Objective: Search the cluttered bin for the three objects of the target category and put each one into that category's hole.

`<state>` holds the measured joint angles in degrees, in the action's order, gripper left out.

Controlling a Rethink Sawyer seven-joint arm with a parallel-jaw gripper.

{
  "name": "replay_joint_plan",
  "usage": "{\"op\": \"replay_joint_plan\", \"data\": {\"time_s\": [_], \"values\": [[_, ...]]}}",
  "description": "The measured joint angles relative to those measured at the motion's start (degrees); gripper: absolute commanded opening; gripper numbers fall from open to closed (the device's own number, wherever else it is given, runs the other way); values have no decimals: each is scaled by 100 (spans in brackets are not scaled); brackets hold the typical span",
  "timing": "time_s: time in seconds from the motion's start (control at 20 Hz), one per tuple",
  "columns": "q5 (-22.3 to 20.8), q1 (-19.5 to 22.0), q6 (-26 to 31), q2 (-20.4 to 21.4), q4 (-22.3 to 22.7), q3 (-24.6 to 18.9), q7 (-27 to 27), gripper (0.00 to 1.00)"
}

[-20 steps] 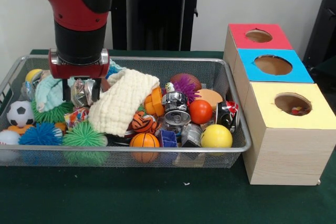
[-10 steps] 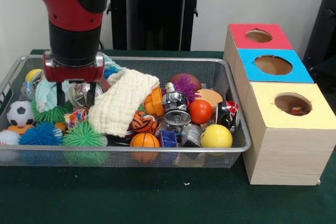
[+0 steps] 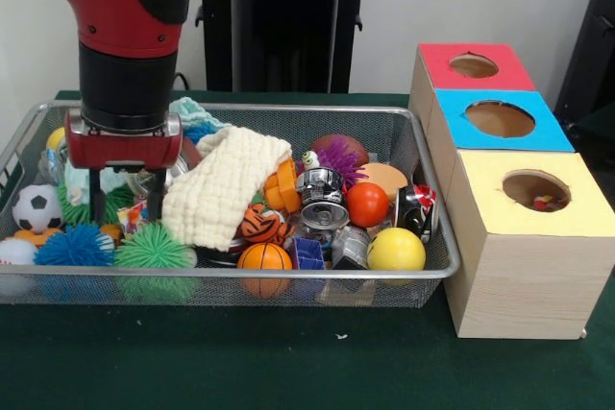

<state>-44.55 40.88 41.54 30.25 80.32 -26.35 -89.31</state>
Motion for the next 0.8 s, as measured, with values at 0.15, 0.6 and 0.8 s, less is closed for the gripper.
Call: {"op": "replay_joint_plan", "data": {"time_s": [0.15,0.6,0.8], "values": [[41,19,-1,-11,0,-45,0,100],[137,0,103,-87,0,-54,0,100],[132,-28,275,-91,-1,-55,0,100]]}}
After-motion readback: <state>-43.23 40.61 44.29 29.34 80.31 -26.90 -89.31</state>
